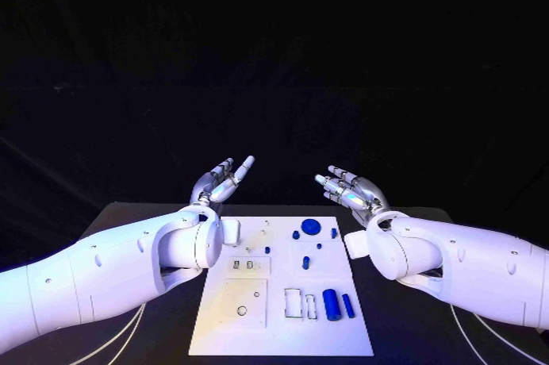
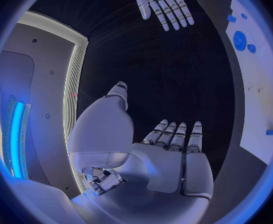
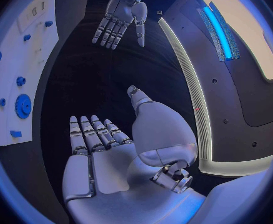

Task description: Assemble the parts on the task board

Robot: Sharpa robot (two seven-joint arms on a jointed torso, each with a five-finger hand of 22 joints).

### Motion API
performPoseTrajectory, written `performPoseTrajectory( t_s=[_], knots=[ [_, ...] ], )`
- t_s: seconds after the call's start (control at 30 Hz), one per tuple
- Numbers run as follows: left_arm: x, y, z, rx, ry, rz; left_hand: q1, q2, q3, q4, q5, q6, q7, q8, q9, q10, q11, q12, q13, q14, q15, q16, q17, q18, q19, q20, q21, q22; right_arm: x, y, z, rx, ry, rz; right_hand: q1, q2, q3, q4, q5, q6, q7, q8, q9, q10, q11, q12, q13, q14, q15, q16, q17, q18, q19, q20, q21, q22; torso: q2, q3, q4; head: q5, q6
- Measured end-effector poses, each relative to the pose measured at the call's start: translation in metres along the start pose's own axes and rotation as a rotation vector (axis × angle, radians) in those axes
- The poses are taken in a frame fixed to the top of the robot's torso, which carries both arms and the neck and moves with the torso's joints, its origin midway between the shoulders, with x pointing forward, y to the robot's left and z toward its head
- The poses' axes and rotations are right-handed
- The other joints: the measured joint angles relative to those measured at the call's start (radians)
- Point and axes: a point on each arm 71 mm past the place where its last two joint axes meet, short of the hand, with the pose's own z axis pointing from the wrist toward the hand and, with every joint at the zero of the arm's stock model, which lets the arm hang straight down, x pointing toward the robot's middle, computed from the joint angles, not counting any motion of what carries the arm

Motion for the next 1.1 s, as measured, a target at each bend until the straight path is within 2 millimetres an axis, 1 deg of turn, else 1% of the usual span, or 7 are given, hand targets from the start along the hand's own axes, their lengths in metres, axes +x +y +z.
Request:
performPoseTrajectory(
  t_s=[0.2,0.33,0.43,0.6,0.63,0.9,1.1],
  knots=[
    [0.001,0.001,0.000,-0.014,0.010,-0.008,0.076,0.030,0.028,0.004,0.000,0.117,0.007,0.027,0.015,0.115,0.054,0.024,0.014,0.119,0.036,0.027,0.016,0.050,0.043,0.030,0.027,0.014,0.004,0.000,0.003,0.022,0.100,-0.011,0.076,-0.003,0.019,-0.049,-0.019,0.151,0.011,0.028,0.015,0.212,-0.002,0.037,0.015,0.201,-0.006,0.039,0.014,0.007,0.091,0.004,0.049,0.024,0.000,0.0000,0.0001,0.000,0.000],
    [-0.022,-0.002,-0.005,-0.011,-0.005,-0.003,0.140,0.053,0.057,0.002,-0.005,0.298,0.020,0.069,0.036,0.311,0.095,0.066,0.033,0.333,0.065,0.079,0.039,0.053,0.221,0.036,0.108,0.058,-0.013,0.009,0.007,-0.041,0.098,-0.134,0.112,-0.008,0.035,-0.079,-0.034,0.271,0.020,0.049,0.024,0.351,-0.012,0.061,0.022,0.341,-0.020,0.063,0.022,0.024,0.182,0.005,0.095,0.047,0.007,-0.0001,0.0005,-0.009,-0.007],
    [-0.032,-0.004,-0.005,-0.005,-0.018,0.001,0.192,0.068,0.069,-0.003,-0.009,0.468,0.038,0.106,0.052,0.568,0.112,0.119,0.051,0.594,0.065,0.141,0.062,0.043,0.440,0.037,0.213,0.107,-0.020,0.016,0.009,-0.092,0.105,-0.229,0.133,-0.014,0.052,-0.101,-0.041,0.381,0.033,0.064,0.030,0.447,-0.024,0.076,0.023,0.442,-0.035,0.079,0.025,0.039,0.263,0.005,0.137,0.065,0.014,-0.0008,0.0006,-0.012,-0.010],
    [-0.029,-0.010,-0.009,0.007,0.010,-0.008,0.244,0.086,0.078,-0.012,-0.012,0.659,0.076,0.143,0.063,0.756,0.084,0.147,0.053,0.766,0.028,0.168,0.070,0.037,0.567,0.031,0.283,0.130,-0.018,0.022,0.010,-0.146,0.139,-0.345,0.155,-0.029,0.090,-0.139,-0.047,0.533,0.057,0.066,0.031,0.580,-0.048,0.078,0.024,0.578,-0.061,0.084,0.027,0.056,0.370,0.003,0.191,0.084,0.027,-0.0013,0.0025,-0.015,-0.011],
    [-0.030,-0.012,-0.009,0.010,0.011,-0.008,0.253,0.086,0.078,-0.012,-0.012,0.672,0.081,0.143,0.062,0.773,0.080,0.147,0.052,0.783,0.023,0.168,0.070,0.037,0.577,0.031,0.290,0.131,-0.018,0.024,0.011,-0.155,0.144,-0.365,0.159,-0.033,0.099,-0.148,-0.051,0.556,0.060,0.066,0.031,0.602,-0.052,0.078,0.024,0.600,-0.067,0.084,0.027,0.070,0.387,0.002,0.200,0.086,0.029,-0.0012,0.0033,-0.015,-0.011],
    [-0.037,-0.028,-0.018,0.033,0.034,-0.014,0.272,0.088,0.073,-0.016,-0.012,0.736,0.081,0.143,0.050,0.860,0.057,0.134,0.049,0.879,-0.002,0.167,0.079,0.076,0.639,0.026,0.334,0.143,-0.022,0.042,0.017,-0.208,0.170,-0.547,0.168,-0.076,0.171,-0.212,-0.052,0.679,0.092,0.066,0.033,0.729,-0.083,0.063,0.025,0.739,-0.100,0.084,0.033,0.070,0.495,-0.017,0.252,0.099,0.063,-0.0022,0.0105,-0.021,-0.008],
    [-0.039,-0.042,-0.027,0.054,0.070,-0.022,0.285,0.082,0.064,-0.020,-0.012,0.749,0.078,0.136,0.047,0.875,0.053,0.124,0.050,0.899,-0.008,0.155,0.084,0.076,0.665,0.022,0.359,0.152,-0.022,0.053,0.024,-0.234,0.200,-0.721,0.150,-0.104,0.208,-0.240,-0.020,0.736,0.076,0.066,0.034,0.796,-0.102,0.047,0.027,0.832,-0.128,0.091,0.044,0.085,0.567,-0.042,0.285,0.105,0.096,-0.0070,0.0161,-0.027,-0.005]
  ],
)
